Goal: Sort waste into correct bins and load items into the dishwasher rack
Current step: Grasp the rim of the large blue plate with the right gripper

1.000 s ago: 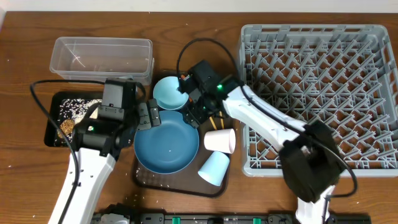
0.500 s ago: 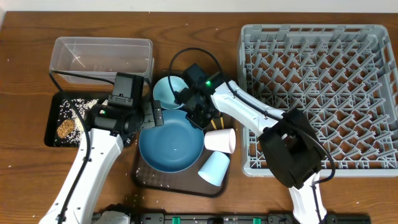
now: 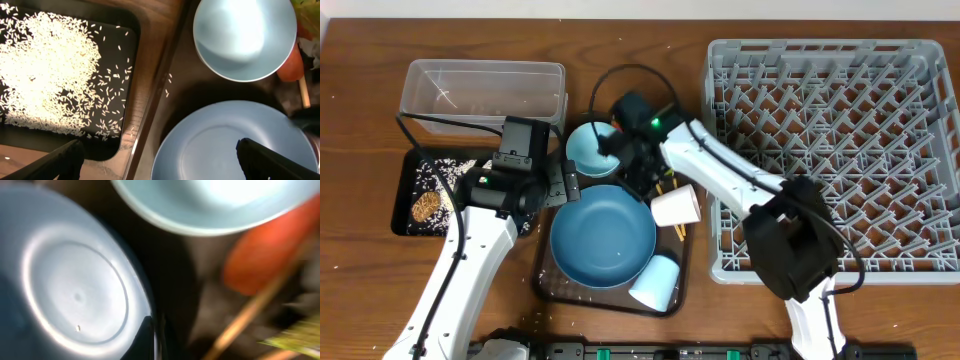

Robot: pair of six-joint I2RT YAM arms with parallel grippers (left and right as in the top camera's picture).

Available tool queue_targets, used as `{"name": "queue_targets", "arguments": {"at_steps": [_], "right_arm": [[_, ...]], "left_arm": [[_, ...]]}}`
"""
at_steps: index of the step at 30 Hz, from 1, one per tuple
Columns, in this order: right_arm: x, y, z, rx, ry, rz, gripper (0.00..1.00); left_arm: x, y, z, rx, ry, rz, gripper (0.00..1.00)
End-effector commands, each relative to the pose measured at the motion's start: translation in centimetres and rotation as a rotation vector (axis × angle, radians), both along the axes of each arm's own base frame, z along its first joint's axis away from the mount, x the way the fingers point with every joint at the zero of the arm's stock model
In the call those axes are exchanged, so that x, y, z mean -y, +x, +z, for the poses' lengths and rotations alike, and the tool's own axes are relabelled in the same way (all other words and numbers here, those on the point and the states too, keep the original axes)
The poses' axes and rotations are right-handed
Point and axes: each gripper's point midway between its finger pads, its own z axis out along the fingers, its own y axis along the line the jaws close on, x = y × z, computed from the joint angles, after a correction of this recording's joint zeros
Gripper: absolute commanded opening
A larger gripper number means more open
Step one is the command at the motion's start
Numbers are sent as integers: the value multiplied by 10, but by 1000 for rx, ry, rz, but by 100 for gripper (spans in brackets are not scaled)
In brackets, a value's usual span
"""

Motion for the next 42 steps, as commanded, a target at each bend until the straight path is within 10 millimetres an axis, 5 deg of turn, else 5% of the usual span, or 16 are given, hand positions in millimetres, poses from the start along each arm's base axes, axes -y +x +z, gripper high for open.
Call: {"name": "queue_targets", "arguments": {"at_steps": [1,5,9,19,23,30,34,36,42], "right_arm": [[-4,22,44,59,87,-41,1],[-4,36,79,124,136,-57,1],[4,36,84,117,126,-66,1],[-3,-13,20,-15,26,134,59],[-4,-25,-1,-35,-23,193,63],[5,-43,-52,-152,-108,256,45],[11,-55,-80,-238,-143,270,14],[11,-54,-78,-245,-130,269,1],[8,-39,-65,-213,-98,227,1]], "left_arm": [[-4,5,6,20,10,17,98],[-4,5,6,20,10,17,98],[-4,5,6,20,10,17,98],[-4,5,6,20,10,17,98],[-4,5,6,20,9,17,98],[-4,5,6,19,9,17,98],[-4,5,6,19,9,17,98],[-4,5,6,19,9,17,98],[-4,5,6,20,10,17,98]]}}
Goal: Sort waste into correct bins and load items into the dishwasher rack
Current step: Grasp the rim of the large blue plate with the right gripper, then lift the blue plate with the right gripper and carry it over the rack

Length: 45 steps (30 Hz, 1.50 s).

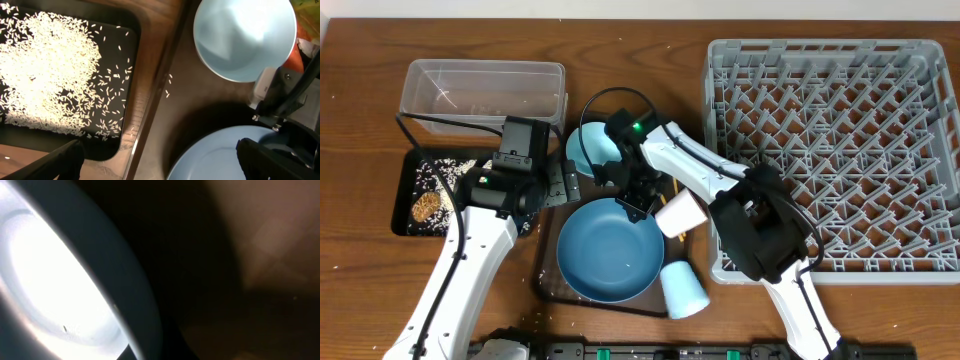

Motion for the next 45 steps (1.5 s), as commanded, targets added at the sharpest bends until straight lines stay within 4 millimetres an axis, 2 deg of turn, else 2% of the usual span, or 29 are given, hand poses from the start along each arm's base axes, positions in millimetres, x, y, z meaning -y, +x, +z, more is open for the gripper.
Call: {"name": "queue_targets", "arguments": {"at_steps": [1,5,10,14,17,19,22,27,30,36,39,45], "right_arm": [[0,13,0,15,9,-22,1],[-5,28,26,43,71,-59,1],[-4,57,72,134,140,-137,1],[7,79,111,206,192,-202,1],[23,96,138,257,223,-266,1],[37,107,154,290,239,-314,1],[69,126,174,341,233,-418,1],[136,156,196,399,203,-627,1],[177,170,198,409,181,-745,1],[240,191,199,450,145,-895,1],[263,197,199,477,116,-946,1],[294,201,196,524,28,-1007,1]], "left_arm": [[-4,5,6,20,10,14,98],[-4,5,6,20,10,14,98],[-4,5,6,19,10,14,98],[-4,5,6,19,10,14,98],[-4,5,6,20,10,14,98],[-4,5,6,19,10,14,98],[-4,5,6,19,10,14,98],[-4,5,6,20,10,14,98],[-4,5,6,20,10,14,98],[-3,6,7,23,9,14,98],[-3,7,7,29,8,14,98],[-3,9,8,38,6,14,98]]}}
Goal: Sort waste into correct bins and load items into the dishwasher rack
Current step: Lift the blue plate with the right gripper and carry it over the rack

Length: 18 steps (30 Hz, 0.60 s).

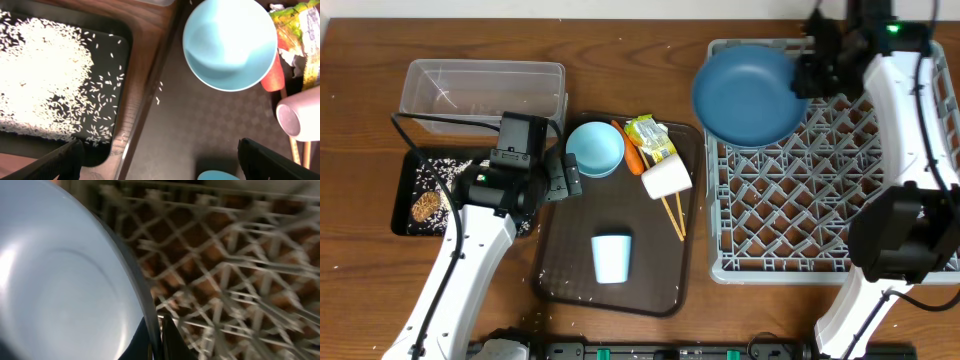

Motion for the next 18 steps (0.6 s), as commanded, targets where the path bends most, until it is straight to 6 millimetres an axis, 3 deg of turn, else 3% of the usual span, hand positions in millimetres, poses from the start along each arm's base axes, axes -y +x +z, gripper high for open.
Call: {"name": "queue_targets", "arguments": {"at_steps": [1,11,15,18], "right_arm": [[-5,2,27,65,-62,-26,1],[64,10,37,112,-382,-272,1],[96,12,59,170,-536,-397,1],[118,10,87,238,-656,-485,1]], "left_arm": [[-7,1,1,8,43,1,98],[-7,2,1,10,43,1,98],[-7,2,1,10,43,1,98],[-7,2,1,10,43,1,98]]}}
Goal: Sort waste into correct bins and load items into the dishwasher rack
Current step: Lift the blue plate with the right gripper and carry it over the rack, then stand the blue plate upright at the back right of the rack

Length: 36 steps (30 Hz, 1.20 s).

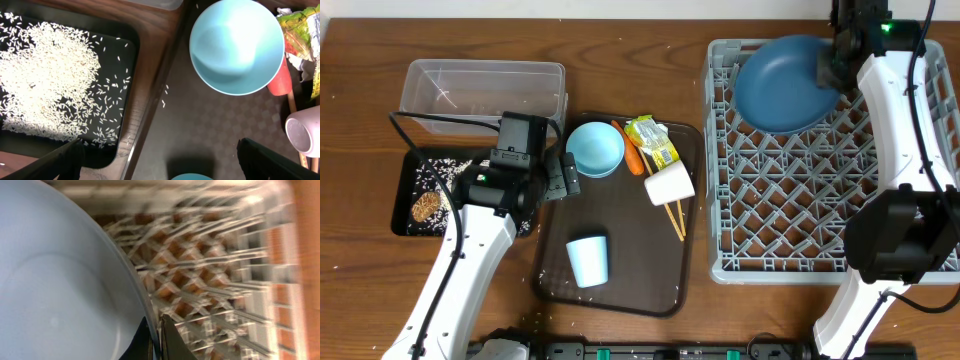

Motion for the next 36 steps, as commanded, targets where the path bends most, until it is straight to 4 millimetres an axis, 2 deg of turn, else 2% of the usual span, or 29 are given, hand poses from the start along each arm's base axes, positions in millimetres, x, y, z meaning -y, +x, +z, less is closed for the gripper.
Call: {"name": "queue_targets", "arguments": {"at_steps": [1,4,10,12,14,17,20,21,22,24,25,27,29,31,36], "right_arm": [[44,-11,74,164,-230,-182,1],[62,-19,110,205,-393,-229,1],[82,-30,163,180,-698,-257,1],[84,-29,171,185,-730,-269,1],[82,-29,170,191,-722,-269,1],[72,-25,154,204,-635,-241,1],[50,-17,120,180,-434,-127,1],[41,-16,104,167,-335,-97,10],[39,-16,100,164,-305,-90,18],[29,-18,82,143,-158,-68,60],[28,-20,76,136,-102,-68,75],[27,-23,65,128,26,-76,89],[30,-24,57,128,150,-80,94],[38,-27,50,139,261,-114,94],[67,-35,22,131,417,-251,87]], "left_arm": [[-3,0,0,3,21,-7,98],[-3,0,0,3,21,-7,98],[-3,0,0,3,21,-7,98],[-3,0,0,3,21,-7,98],[-3,0,0,3,21,-7,98],[-3,0,0,3,21,-7,98],[-3,0,0,3,21,-7,98],[-3,0,0,3,21,-7,98],[-3,0,0,2,21,-7,98],[-3,0,0,3,21,-7,98],[-3,0,0,3,21,-7,98],[-3,0,0,3,21,-7,98],[-3,0,0,3,21,-7,98],[-3,0,0,3,21,-7,98],[-3,0,0,3,21,-7,98]]}}
